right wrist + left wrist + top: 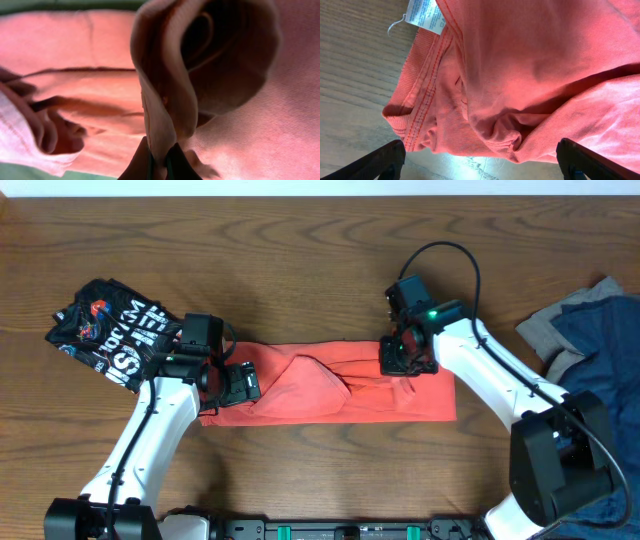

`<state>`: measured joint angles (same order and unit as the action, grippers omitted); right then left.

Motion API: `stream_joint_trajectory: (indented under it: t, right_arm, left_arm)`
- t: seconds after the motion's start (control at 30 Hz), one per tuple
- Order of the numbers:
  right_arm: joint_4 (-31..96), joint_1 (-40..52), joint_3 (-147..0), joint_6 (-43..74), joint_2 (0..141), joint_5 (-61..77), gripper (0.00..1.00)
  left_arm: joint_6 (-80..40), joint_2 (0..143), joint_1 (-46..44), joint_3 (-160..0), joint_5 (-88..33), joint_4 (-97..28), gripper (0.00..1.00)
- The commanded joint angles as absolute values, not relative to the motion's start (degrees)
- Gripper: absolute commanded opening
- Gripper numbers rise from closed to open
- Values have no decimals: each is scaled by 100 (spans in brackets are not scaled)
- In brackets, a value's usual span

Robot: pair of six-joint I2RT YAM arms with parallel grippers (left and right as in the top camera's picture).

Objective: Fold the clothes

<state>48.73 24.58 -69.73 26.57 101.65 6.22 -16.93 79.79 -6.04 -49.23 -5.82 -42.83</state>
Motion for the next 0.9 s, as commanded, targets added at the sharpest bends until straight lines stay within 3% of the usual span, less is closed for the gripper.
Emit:
stream_joint_trajectory:
  t: [0.0, 0.27, 0.4, 0.43, 0.5, 0.67, 0.87]
  right_arm:
    - [4860, 2633, -6973, 2722, 10195, 790, 5]
    - [4860, 2670, -6973, 2720, 10195, 803, 10]
    - [4735, 2670, -6973, 2641, 10195, 1153, 36]
    - [4633, 2670, -6973, 2307, 10195, 1540, 52]
    - [4458, 2670, -6973, 1485, 10195, 2359, 59]
    - [4287, 2589, -6973, 1308, 10193, 2543, 63]
    - [4578, 2359, -6982, 1839, 10180, 1361, 63]
  left_arm:
    - [-1769, 7972, -569, -5009, -598, -4289, 98]
    - [-1769, 7972, -569, -5009, -600, -4311, 98]
    - [-1769, 7972, -569, -5009, -598, -4311, 98]
    - [-1769, 7972, -569, -5009, -598, -4313, 98]
    - [-1769, 7972, -569, -5009, -598, -4327, 98]
    - [-1767, 7972, -569, -5009, -596, -4348, 98]
    - [-1765, 7972, -567, -5009, -130, -4342, 98]
